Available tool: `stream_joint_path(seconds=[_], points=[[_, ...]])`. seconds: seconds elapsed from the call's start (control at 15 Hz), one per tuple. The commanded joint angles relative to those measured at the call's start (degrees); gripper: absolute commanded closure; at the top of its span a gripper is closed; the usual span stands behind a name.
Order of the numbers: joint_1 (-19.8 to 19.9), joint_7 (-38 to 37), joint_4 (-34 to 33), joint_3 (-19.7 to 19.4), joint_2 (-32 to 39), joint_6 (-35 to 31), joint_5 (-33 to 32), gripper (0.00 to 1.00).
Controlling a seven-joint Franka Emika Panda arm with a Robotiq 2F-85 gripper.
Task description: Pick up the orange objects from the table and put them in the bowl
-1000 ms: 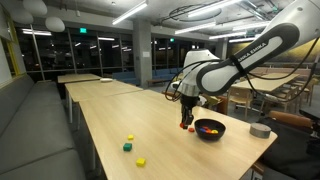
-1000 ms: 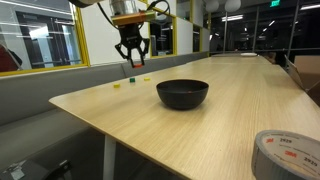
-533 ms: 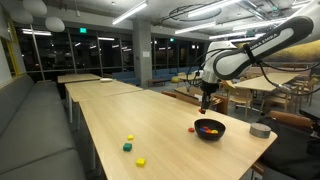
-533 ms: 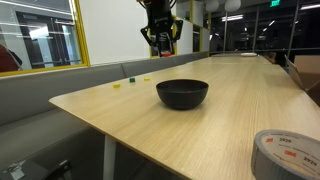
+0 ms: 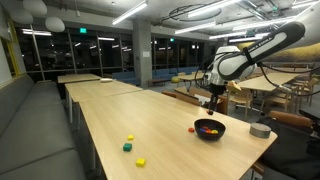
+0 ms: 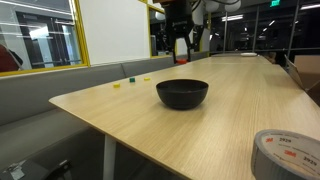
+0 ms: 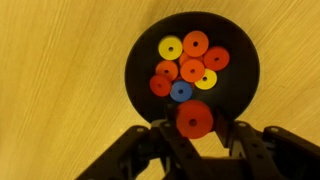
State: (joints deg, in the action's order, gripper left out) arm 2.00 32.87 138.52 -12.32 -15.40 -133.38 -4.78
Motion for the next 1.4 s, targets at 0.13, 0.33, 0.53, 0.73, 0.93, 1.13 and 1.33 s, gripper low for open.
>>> stream_joint_path(seconds=[0.13,0.33,0.53,0.73,0.93,1.13,1.33], points=[[0.2,1.3,-3.0,-0.1,5.3,0.4,3.9,0.75],[0.7,1.4,-4.2,0.1,8.6,-0.1,5.0,0.76],[1.3,1.2,-5.9,0.6,12.2,-0.1,5.7,0.75],[2.1,0.4,-7.4,1.2,14.8,0.3,6.1,0.27],[2.5,-0.7,-8.5,2.2,16.1,0.6,6.2,0.04],[1.9,-1.7,-9.0,4.1,15.8,1.9,7.1,0.00],[1.0,-3.1,-9.2,6.6,15.4,2.2,8.1,0.00]])
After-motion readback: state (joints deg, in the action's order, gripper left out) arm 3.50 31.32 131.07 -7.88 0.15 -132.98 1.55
